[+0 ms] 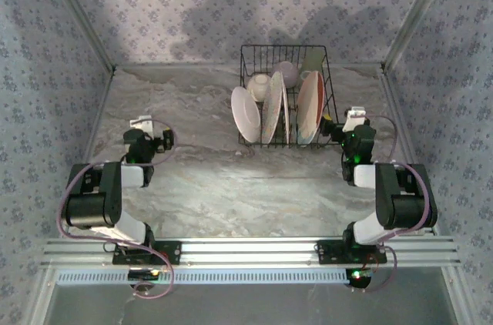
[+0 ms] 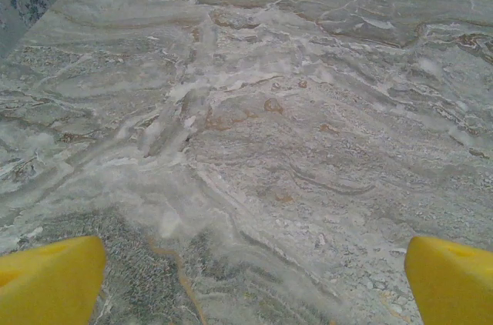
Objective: Unload the mixed dishes from the dish rack
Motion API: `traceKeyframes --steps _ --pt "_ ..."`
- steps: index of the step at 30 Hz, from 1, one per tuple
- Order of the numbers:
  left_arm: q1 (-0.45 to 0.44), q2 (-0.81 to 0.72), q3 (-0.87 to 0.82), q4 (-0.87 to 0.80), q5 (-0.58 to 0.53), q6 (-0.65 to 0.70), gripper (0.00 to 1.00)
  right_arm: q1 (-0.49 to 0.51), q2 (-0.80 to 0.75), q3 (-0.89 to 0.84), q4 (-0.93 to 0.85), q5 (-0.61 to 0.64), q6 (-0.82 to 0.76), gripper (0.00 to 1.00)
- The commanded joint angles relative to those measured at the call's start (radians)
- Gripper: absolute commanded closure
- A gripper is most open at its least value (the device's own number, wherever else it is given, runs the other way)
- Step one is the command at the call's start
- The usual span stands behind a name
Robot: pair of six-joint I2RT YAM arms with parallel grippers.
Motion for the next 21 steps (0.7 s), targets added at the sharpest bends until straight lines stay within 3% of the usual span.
traceKeyframes --steps 1,21 --pt "0.0 0.008 0.017 0.0 0.01 0.004 0.01 -0.017 0.031 -0.031 -0.107 0.027 -0.025 0.0" --pt "-0.015 0.008 0.016 0.0 -0.018 0.012 0.01 -0.015 0.031 -0.032 -0.111 0.025 -0.02 0.0"
